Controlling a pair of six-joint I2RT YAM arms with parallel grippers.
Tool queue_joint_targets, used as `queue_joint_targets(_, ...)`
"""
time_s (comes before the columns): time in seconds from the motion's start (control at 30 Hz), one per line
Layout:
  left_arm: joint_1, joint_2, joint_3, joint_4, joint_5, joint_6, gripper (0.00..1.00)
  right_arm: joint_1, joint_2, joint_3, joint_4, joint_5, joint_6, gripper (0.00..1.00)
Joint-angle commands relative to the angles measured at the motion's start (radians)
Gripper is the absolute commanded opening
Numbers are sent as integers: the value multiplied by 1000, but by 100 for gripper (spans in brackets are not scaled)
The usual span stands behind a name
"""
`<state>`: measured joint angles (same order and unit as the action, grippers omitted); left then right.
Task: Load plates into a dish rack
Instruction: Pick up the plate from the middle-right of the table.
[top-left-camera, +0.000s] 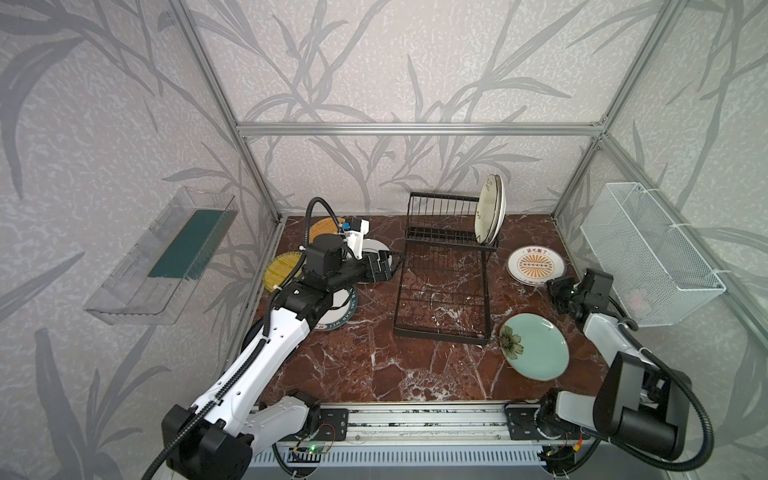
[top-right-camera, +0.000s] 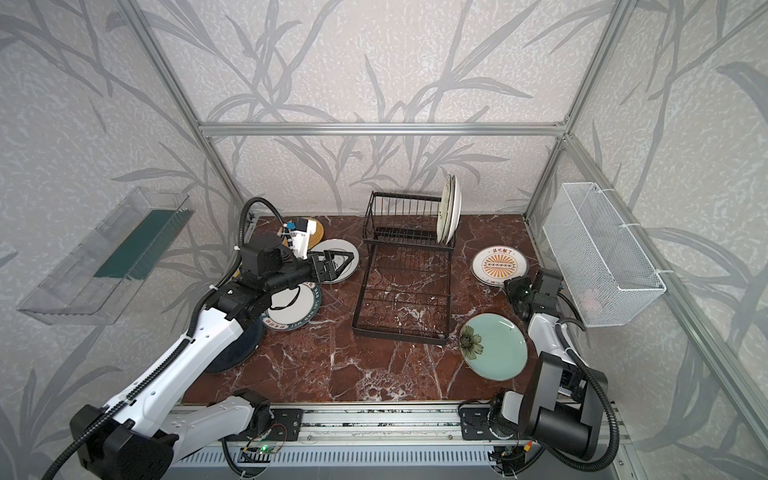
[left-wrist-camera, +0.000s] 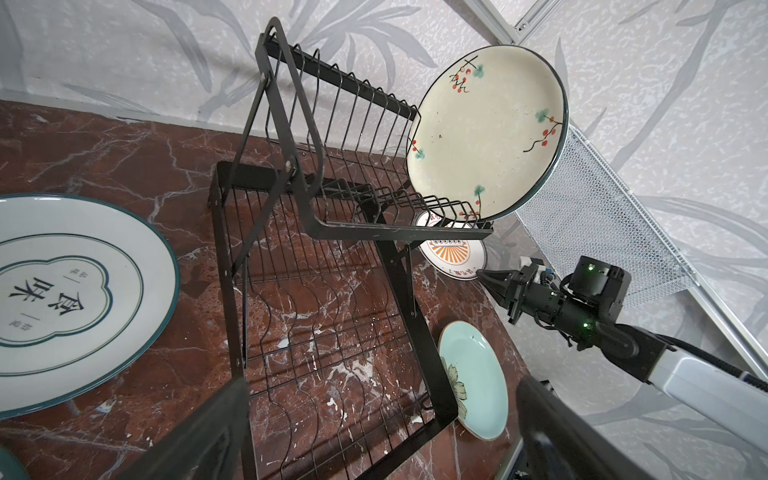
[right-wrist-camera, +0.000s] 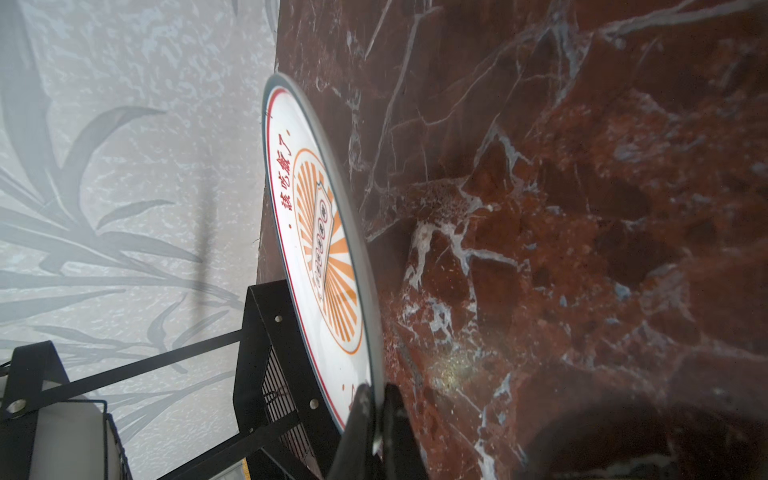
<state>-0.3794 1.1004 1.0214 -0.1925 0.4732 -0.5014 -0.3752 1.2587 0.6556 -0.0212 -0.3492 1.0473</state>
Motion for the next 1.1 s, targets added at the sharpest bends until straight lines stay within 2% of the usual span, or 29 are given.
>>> queue_joint_targets(0.0,-10,-33,-18,47,-35,43,99,7,-68,91,-227,3,-13,0)
queue_joint_targets(0.2,-63,-38,-36,62,-65,106,98,10,-172,173,-504,14,-40,0)
queue_joint_targets(0.37,-189,-45,-58,90,-141,251,99,20,-207,284,-774,55,-62,0)
queue_joint_targets(0.47,-263,-41,-77,116,-153,343,99,63,-198,340,-885,55,-74,0)
queue_joint_targets(0.6,-327,-30,-101,158,-145,451,99,135,-205,352,-949,26,-52,0)
queue_joint_targets(0.8,-444,14,-97,179,-151,694,99,275,-229,427,-1058,49,-17,0)
queue_joint_targets(0.93,-535,82,-55,154,-158,831,94,333,-228,498,-1107,35,-1,0)
queue_joint_targets(1.07,-598,179,-2,176,-164,873,86,394,-219,549,-1120,27,24,0)
